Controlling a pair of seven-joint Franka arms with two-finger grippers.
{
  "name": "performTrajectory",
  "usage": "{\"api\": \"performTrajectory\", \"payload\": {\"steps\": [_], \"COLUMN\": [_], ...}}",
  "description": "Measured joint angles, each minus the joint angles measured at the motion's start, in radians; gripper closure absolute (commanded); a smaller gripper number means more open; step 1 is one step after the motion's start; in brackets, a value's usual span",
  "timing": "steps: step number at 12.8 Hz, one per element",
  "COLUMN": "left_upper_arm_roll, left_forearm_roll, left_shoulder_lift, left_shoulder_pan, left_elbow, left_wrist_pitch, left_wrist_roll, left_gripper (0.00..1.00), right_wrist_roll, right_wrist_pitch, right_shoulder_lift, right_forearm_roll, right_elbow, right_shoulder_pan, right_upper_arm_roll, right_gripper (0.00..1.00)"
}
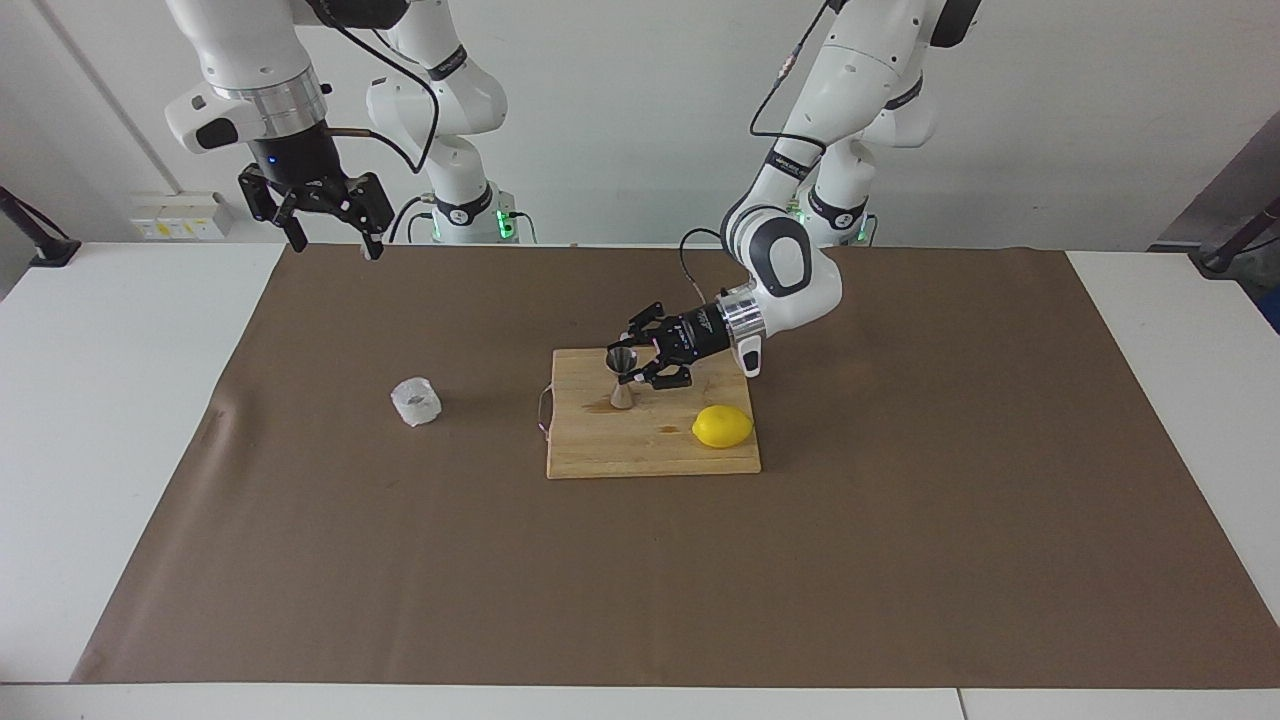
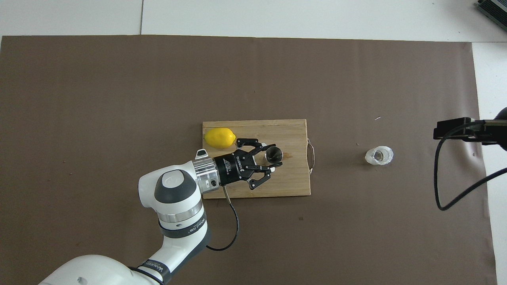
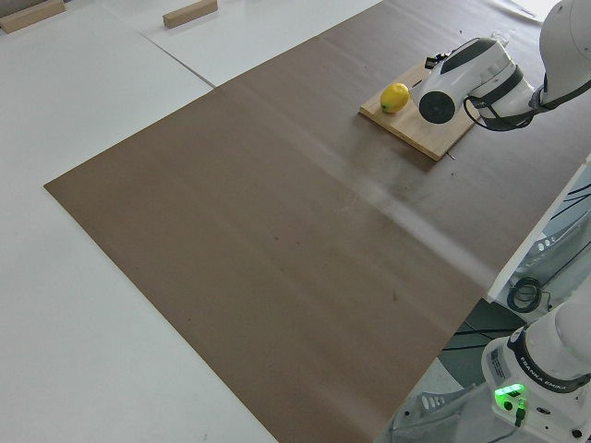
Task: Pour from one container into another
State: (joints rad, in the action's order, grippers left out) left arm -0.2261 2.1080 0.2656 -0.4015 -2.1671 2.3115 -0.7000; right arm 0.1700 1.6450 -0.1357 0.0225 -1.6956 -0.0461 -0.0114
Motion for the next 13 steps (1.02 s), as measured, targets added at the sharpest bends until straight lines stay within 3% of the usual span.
{"api": "performTrajectory", "payload": {"steps": [2, 3, 4, 5, 6, 10, 13], "left_upper_arm_roll": [0.000, 0.000, 0.000, 0.000, 0.000, 0.011, 0.018], "left_forearm_roll": [0.000, 0.000, 0.000, 0.000, 0.000, -0.015, -0.034], "left_shoulder_lift": [0.000, 0.000, 0.000, 0.000, 0.000, -0.001, -0.005], "left_shoulder_pan": [0.000, 0.000, 0.000, 0.000, 0.000, 0.003, 0.009], "left_elbow": [-0.006, -0.006, -0.006, -0.006, -0.006, 0.007, 0.032], "left_wrist_pitch": [0.002, 0.002, 0.002, 0.002, 0.002, -0.021, -0.112], "left_wrist_roll": [0.025, 0.035, 0.043, 0.050, 0.058, 0.081, 0.069], "left_gripper": [0.72, 0.48, 0.34, 0.07, 0.00, 0.00, 0.00], "right_wrist_roll": [0.000, 0.000, 0.000, 0.000, 0.000, 0.000, 0.000], "right_wrist_pitch": [0.000, 0.000, 0.000, 0.000, 0.000, 0.000, 0.000], "right_shoulder_lift": [0.000, 0.000, 0.000, 0.000, 0.000, 0.000, 0.000], "right_forearm_roll": [0.000, 0.000, 0.000, 0.000, 0.000, 0.000, 0.000], "right_elbow": [0.000, 0.000, 0.000, 0.000, 0.000, 0.000, 0.000], "right_shoulder_pan": [0.000, 0.000, 0.000, 0.000, 0.000, 0.000, 0.000], "right_upper_arm_roll": [0.000, 0.000, 0.000, 0.000, 0.000, 0.000, 0.000], "right_gripper": [0.00, 0.00, 0.00, 0.00, 0.00, 0.00, 0.00]}}
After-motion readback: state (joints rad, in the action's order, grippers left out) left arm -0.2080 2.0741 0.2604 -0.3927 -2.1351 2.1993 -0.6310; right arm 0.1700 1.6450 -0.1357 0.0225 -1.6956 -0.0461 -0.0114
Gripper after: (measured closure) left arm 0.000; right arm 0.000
